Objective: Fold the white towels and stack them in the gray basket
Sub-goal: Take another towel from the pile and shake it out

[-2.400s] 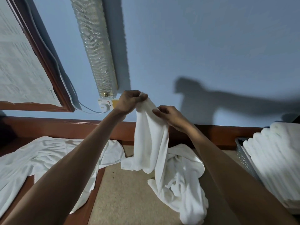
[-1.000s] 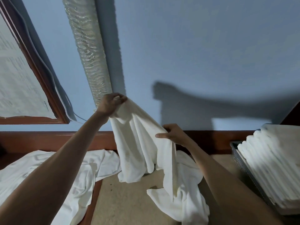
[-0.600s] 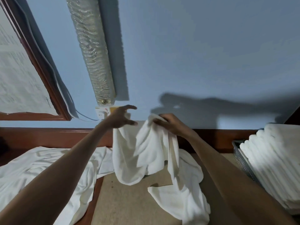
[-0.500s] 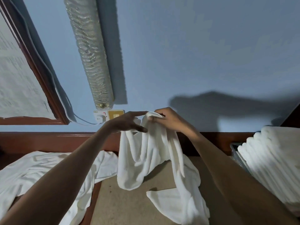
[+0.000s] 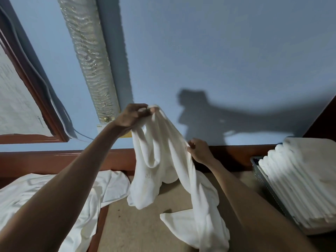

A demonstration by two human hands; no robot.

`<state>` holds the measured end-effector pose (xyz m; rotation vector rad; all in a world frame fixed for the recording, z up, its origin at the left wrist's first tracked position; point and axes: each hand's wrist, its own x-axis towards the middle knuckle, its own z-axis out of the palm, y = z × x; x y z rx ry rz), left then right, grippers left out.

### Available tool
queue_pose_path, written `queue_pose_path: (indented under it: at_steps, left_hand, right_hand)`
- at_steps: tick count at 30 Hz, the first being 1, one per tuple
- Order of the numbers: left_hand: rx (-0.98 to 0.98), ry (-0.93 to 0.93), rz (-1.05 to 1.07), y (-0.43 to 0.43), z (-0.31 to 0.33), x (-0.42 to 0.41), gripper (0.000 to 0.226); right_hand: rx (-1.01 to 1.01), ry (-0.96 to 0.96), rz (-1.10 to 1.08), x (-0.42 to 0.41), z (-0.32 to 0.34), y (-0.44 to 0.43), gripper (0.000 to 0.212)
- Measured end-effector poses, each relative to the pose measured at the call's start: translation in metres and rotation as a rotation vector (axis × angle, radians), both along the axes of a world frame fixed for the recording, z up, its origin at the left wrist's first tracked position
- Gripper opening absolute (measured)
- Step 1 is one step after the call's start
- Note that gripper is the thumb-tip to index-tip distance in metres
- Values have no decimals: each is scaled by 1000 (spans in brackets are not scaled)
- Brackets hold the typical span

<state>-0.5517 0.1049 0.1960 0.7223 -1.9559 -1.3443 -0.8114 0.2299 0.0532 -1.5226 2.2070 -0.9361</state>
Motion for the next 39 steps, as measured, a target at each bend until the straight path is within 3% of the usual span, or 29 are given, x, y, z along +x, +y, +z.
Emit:
queue_pose_path:
  at_steps: [3,5,7,10,12,13,16,18,22,26,31,33,36,38,39]
  left_hand:
    - [28,-26,217,-9,-13,7,46]
    - [-32,-203,332,-15,-24,13,37]
    - [-96,-454,319,-18,-33,15,28]
    - [-108,-638,74,-9,-38,3,72]
    - [-46,-563,-116,4,-31,-13,84]
    - [3,-513,-173,7,-27,-20,78]
    - [-30,-494,-284,13,-8,-29,32]
    - [-81,-505,-294,13,2,-28,31]
    - [-139,-402,-240,8,10,-22,47]
    - [-114,-248,-201,12,12,-22,52]
    - [-55,-63,25,7,4,-10,55]
    - [-9,-19,159,5,-5,-5,46]
    - [7,-186,313,0,-20,5,36]
    - [-20,-440,318,0,-27,9,41]
    - [-27,-530,274,5,-28,9,57]
  right_hand:
    - [1,-193,37,-9,-10,-2,40]
    - [-23,-313,81,-3,9,-3,38]
    - [-70,-336,123,9,40,-4,39]
    - [-177,-264,277,27,86,-8,40]
    - [-185,-221,358,37,112,-12,40]
    - [-187,-213,382,40,124,-13,40]
    - [-238,-179,411,36,147,-12,44]
    - [-231,-189,392,27,145,-9,42]
    - [-125,-138,357,14,112,-3,39]
    - [-54,-66,232,12,71,-3,24]
    - [35,-78,82,5,29,-1,26]
    - [44,-189,60,1,28,0,25]
    - [-22,-452,120,2,50,3,32]
    - [-32,-438,227,7,73,4,42]
    - [-38,-412,276,10,85,3,46]
